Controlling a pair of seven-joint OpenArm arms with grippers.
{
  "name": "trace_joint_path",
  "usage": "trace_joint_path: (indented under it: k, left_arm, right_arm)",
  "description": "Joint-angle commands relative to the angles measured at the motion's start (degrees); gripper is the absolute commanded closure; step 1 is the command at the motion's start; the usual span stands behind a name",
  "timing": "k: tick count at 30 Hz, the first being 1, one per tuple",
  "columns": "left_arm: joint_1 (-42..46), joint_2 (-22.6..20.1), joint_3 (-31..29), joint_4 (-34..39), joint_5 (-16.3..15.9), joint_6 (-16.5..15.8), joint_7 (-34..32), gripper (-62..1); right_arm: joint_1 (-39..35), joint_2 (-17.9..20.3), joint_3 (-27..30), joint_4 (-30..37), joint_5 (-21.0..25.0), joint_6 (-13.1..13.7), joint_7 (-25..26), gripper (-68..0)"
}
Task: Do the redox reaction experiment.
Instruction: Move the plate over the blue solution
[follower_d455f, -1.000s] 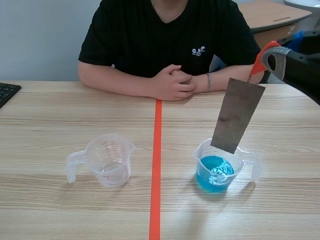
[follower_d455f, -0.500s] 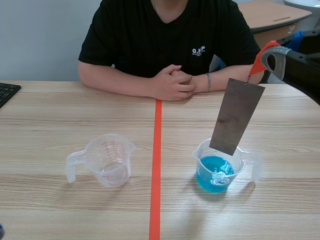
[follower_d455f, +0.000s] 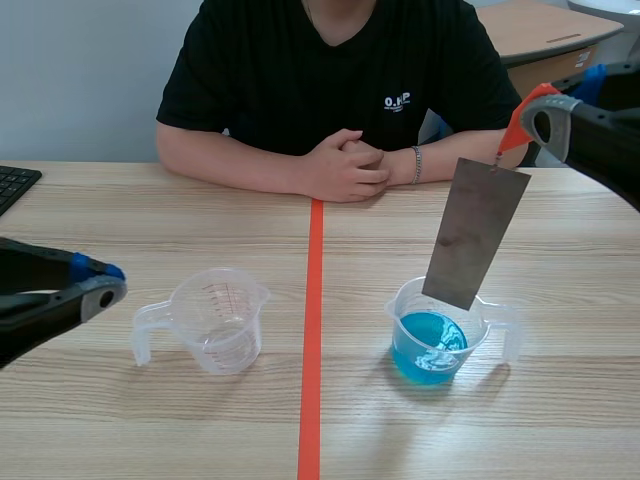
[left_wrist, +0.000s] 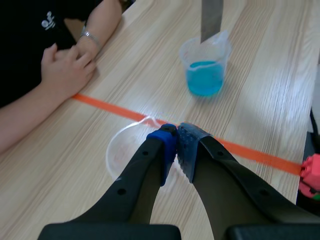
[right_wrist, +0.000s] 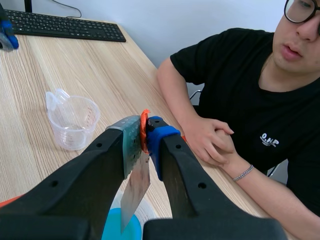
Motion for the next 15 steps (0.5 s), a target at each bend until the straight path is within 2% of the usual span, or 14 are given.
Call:
trace_joint_path:
  k: [1,6,12,15]
  left_arm:
    - [-3.82,0.94,3.89,0.33,-0.5,0.11,-0.46,-4.1]
    - [-15.87,4.59,15.37,0.31,-0.07,2.51,4.11,-4.1]
    - [-27.15,12.35,26.47,-1.31,0.46,4.59,9.25,-4.1]
    - [-31.19,17.25,30.51,-3.63,3.54,4.63,10.99,-4.1]
  right_arm:
    - [0.83,0.31,-0.15,0.42,0.61,-0.17,0.85,-1.5]
    - [0.83,0.31,-0.15,0.42,0.61,-0.17,0.87,-1.5]
    - [0.83,0.31,-0.15,0.42,0.61,-0.17,0.9,-1.5]
    - [0.83,0.31,-0.15,0.42,0.61,-0.17,0.9,-1.5]
